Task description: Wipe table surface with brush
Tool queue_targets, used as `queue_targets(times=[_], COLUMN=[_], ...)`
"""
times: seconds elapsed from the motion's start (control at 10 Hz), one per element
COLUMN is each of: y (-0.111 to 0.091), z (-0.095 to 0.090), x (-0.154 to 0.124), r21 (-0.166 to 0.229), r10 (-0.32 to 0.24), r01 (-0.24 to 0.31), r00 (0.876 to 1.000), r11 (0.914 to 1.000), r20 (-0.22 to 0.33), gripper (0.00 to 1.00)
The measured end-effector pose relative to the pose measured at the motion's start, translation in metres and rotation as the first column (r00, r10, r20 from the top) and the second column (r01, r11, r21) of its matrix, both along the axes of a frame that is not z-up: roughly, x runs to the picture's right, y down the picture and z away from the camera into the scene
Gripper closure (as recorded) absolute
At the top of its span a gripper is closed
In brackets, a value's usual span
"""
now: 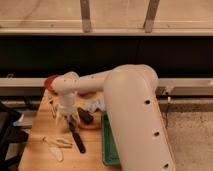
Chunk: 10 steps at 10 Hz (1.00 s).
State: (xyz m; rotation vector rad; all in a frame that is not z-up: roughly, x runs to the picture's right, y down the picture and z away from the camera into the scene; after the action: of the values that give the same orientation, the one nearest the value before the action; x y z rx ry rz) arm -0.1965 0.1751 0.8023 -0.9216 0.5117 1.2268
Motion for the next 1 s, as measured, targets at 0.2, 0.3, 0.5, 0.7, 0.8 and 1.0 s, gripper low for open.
queue_targets(times=[0.2, 0.3, 0.5, 0.7, 0.8, 1.0], y=[-0.01, -0.014, -0.013, -0.012, -0.015, -0.021], z=[0.014, 0.02, 0.028, 0.029, 0.027, 0.017], x=[0.01, 0.017, 0.023, 0.021, 0.019, 0.009], r21=[0.015, 0.017, 0.013, 0.014, 0.025, 0.048], r10=[-0.007, -0.004, 0.0, 0.01, 0.018, 0.013], r01=[0.007, 0.005, 0.001, -0.009, -0.016, -0.01], r00=[0.999, 0.998, 0.997, 0.998, 0.998, 0.998], r11=[0.9999, 0.9998, 0.9999, 0.9999, 0.9996, 0.9988], r20=[-0.037, -0.056, -0.072, -0.069, -0.067, -0.059], gripper=[0.26, 0.26, 0.26, 0.26, 0.26, 0.26])
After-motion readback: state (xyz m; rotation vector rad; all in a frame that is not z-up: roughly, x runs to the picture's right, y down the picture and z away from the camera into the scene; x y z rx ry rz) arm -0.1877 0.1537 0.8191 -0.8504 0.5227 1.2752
